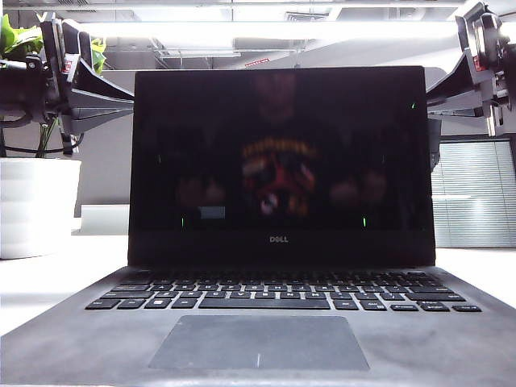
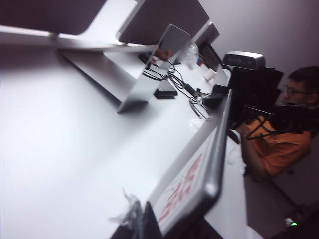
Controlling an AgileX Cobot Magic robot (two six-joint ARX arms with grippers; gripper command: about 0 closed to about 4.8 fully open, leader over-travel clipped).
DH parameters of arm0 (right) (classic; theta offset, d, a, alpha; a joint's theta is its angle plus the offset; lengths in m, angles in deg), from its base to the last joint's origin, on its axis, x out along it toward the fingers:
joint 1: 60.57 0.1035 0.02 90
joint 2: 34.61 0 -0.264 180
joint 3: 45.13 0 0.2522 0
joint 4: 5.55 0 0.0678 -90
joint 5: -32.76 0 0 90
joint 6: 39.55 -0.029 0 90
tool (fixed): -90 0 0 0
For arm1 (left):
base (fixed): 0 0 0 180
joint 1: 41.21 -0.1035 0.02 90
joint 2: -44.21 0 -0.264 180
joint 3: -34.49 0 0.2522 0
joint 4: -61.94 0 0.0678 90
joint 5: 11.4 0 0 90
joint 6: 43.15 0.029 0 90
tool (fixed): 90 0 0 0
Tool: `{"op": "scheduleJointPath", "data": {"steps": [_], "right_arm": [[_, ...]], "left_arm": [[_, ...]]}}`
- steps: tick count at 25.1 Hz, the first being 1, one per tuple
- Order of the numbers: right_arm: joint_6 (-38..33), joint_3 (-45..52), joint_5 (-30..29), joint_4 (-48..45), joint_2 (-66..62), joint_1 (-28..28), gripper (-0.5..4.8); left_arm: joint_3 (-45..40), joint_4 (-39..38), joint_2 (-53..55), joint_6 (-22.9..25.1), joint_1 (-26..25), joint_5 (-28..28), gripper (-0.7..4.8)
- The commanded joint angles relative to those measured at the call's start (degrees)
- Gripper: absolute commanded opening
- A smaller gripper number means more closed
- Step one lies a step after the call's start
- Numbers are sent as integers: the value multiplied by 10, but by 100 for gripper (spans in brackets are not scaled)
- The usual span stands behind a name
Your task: Close the laptop lid.
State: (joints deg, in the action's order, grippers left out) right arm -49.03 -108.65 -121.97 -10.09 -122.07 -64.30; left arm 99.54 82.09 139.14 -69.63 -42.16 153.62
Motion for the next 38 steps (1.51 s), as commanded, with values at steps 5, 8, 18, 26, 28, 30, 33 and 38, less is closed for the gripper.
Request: {"op": "scheduleJointPath", "data": {"steps": [5, 8, 18, 26, 28, 30, 33, 38], "right_arm": [[-87, -2, -69, 1, 3, 5, -1], [-118, -2, -97, 2, 3, 5, -1], [-148, -1, -141, 79, 3, 5, -1], [-129, -1, -158, 168, 3, 8, -1], [-106, -1, -162, 200, 3, 8, -1], [-65, -1, -162, 245, 3, 8, -1], [-2, -1, -162, 317, 3, 8, -1], [146, 5, -143, 466, 3, 14, -1]], "left_arm": [[1, -59, -2, -6, 14, 72, -5], [1, -72, -2, -5, 21, 74, -5], [1, -211, -2, 25, 22, 88, -5], [0, -279, -3, 28, 29, 99, -5], [0, -294, -3, 38, 32, 99, -5], [0, -333, -4, 69, 34, 101, -5], [0, -419, -7, 150, 34, 98, -5], [0, -657, -7, 390, 34, 97, -5]]}}
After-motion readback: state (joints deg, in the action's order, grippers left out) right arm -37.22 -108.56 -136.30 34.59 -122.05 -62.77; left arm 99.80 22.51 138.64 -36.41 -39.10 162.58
